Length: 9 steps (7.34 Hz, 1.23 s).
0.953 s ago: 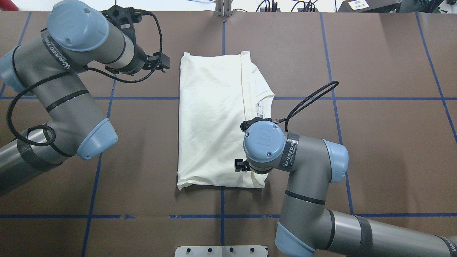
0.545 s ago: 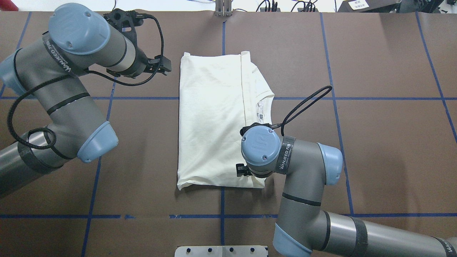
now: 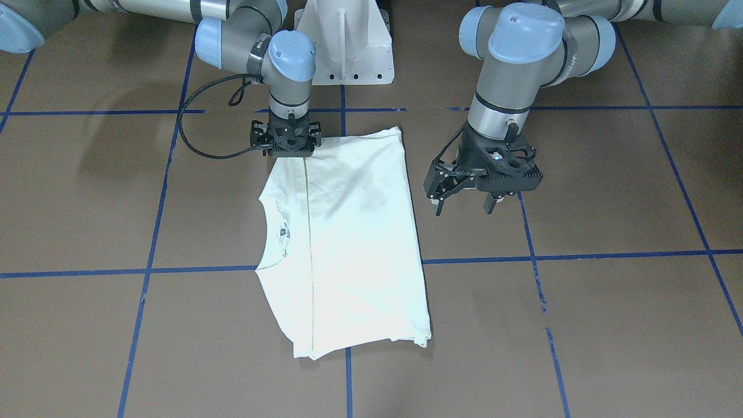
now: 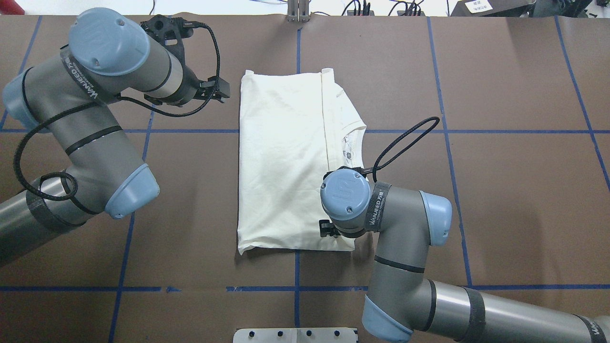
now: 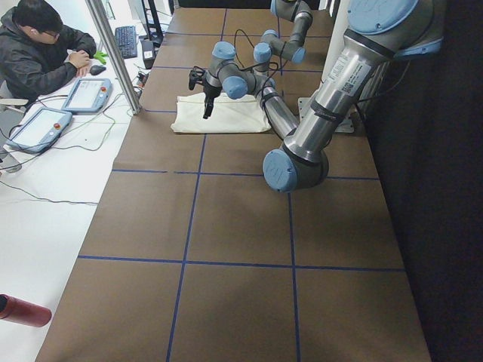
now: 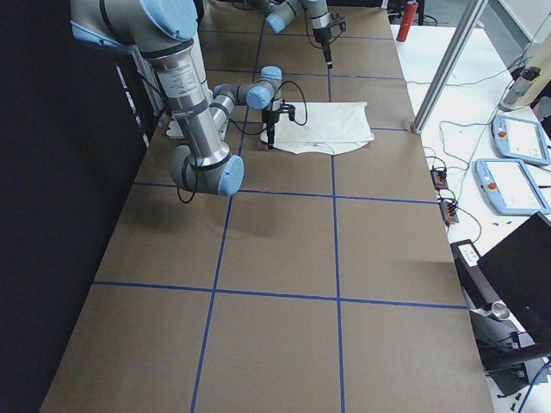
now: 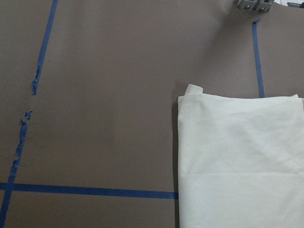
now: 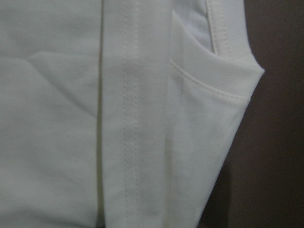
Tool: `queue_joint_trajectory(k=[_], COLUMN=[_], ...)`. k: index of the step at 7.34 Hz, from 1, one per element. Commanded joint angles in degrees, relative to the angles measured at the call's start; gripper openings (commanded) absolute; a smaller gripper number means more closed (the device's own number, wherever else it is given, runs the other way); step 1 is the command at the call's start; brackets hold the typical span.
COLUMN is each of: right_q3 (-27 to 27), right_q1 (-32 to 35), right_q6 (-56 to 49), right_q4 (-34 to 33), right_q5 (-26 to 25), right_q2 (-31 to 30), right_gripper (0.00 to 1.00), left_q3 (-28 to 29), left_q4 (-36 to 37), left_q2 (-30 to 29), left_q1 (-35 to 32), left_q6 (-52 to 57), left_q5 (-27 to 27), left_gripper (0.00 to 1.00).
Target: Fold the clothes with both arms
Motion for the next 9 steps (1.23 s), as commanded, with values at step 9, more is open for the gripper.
queue_joint_trajectory(k=[9], right_q3=[1.71], right_q1=[2.15], right_q6=[-1.82], right_q4=[-2.05], right_q5=[1.63], right_q2=[-0.38], right_gripper=[1.00], left_q3=[0.27], left_q4=[-0.13], left_q2=[0.79], left_q1=[2.22], left_q6=[-1.35], left_q5=[0.12], left_gripper=[1.00])
